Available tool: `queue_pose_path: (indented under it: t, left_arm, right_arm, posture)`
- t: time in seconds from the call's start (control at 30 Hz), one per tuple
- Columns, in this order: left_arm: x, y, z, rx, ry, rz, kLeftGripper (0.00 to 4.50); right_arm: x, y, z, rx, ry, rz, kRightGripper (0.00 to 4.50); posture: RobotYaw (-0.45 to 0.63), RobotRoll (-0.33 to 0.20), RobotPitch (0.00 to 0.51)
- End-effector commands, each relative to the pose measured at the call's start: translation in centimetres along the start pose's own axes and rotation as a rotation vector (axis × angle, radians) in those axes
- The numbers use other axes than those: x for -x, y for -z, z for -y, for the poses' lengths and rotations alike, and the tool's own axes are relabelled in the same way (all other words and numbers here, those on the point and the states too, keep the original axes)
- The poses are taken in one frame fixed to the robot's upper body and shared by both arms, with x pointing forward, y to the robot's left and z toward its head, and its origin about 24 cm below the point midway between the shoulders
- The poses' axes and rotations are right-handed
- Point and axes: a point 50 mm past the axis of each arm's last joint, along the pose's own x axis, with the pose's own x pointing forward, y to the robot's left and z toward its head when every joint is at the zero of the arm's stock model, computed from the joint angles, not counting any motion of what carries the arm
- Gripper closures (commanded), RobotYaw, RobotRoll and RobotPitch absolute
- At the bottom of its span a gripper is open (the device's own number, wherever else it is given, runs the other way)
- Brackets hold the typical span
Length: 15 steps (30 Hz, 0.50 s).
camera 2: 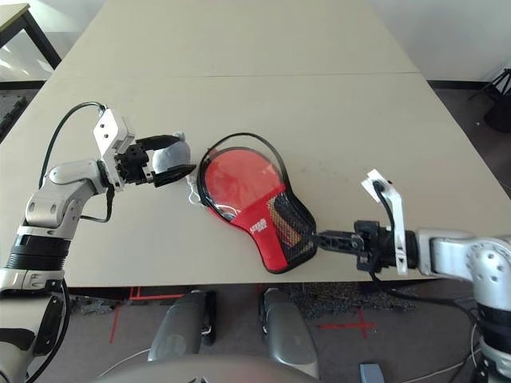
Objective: Store the ping-pong paddle in its case and zip it.
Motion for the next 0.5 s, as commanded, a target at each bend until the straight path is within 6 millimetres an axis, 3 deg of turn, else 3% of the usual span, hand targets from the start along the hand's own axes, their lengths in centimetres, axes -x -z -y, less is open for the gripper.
queue_pose_path:
  t: [0.03,0.5]
  left_arm:
    - [0.27,0.18,-0.04,-0.002,-0.010,-0.011,0.00]
    - [0.44,0.46,0.05,0.006,-0.019,-0.010,0.00]
  right_arm:
    - [-0.24,0.24,0.78,-0.002,0.026,-0.013,4.46]
    - [-0.76,0.86,1.39,-0.009,0.052,-0.022,4.46]
  posture:
    - [0.07,0.000,0.130]
    - [0.07,0.000,0.133]
